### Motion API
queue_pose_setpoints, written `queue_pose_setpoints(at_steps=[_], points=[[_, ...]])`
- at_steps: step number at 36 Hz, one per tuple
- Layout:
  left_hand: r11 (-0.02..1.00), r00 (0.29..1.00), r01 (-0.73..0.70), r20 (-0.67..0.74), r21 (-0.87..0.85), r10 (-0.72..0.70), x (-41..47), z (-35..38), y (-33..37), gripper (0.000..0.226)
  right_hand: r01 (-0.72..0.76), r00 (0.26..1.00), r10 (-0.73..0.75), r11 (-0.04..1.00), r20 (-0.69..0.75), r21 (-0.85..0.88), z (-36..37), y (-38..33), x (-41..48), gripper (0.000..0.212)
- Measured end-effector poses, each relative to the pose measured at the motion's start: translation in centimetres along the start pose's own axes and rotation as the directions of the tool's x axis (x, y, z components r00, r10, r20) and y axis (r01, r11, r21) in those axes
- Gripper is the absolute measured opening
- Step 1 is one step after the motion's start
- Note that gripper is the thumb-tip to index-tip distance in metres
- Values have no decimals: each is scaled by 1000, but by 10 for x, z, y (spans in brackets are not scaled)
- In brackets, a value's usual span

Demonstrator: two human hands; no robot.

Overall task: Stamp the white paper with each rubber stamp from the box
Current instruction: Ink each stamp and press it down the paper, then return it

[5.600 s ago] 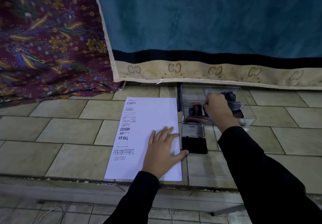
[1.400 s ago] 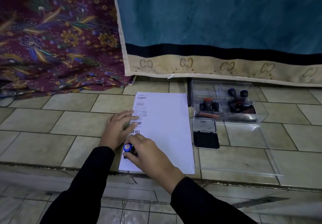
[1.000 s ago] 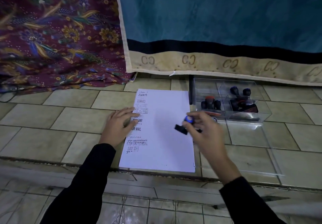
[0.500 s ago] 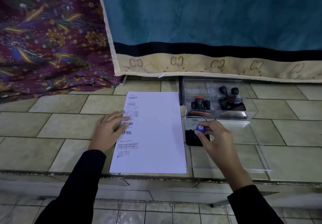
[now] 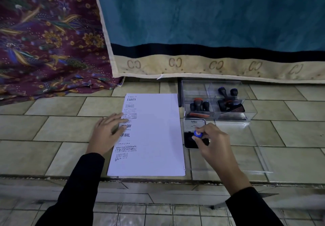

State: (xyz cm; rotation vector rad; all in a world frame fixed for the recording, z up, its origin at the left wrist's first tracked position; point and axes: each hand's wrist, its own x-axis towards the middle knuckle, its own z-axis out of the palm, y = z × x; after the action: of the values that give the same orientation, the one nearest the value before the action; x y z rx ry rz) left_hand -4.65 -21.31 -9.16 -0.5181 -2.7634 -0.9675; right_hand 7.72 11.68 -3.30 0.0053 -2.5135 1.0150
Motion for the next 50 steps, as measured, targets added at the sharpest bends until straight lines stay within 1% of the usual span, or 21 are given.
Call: queue_pose_setpoints(at_steps=[4,9,11,13,16,19,23,27,32,41,47,50], points=[[1000,1000,7,10,4,-7,0,-1,1,30,-42,999,42,999,-32,-10,3,-2,3,14],[1000,1000,3,3,-6,-3,0,-2,1,39,-66,998,67,995,10,-70,0,-12,4,14],[1000,1000,-1,-4,-19,0,1,-2,0,36,-60,998,60,998,3,-8,4,-26,3,15],[1000,1000,-5,-10,-21,5,1,-2,-1,33,-19,1000,17,993,15,113,14,-47,1,16],[1000,1000,-10,-16,-13,10,2,-1,-1,30,40,990,-74,966,123,255,40,-80,-2,16],[1000,999,-27,-22,14,27,3,-1,-3,37,66,959,-147,948,243,312,69,-103,-4,17],[999,1000,-11,-17,34,12,3,-1,-3,45,72,926,-178,949,333,306,97,-117,-11,13],[999,999,-2,-35,43,3,3,1,-2,48,100,902,-211,951,377,292,111,-122,-14,10],[999,1000,5,-21,44,-4,4,1,-3,49,144,895,-233,958,380,249,120,-125,-17,14],[999,999,12,-39,39,-11,4,1,0,51,164,888,-240,962,392,217,127,-127,-19,15],[998,1000,16,-18,63,-15,4,2,-1,54,238,874,-293,954,387,183,129,-131,-19,9],[998,1000,17,-12,64,-16,4,3,-2,51,267,864,-319,946,390,183,127,-132,-21,7]])
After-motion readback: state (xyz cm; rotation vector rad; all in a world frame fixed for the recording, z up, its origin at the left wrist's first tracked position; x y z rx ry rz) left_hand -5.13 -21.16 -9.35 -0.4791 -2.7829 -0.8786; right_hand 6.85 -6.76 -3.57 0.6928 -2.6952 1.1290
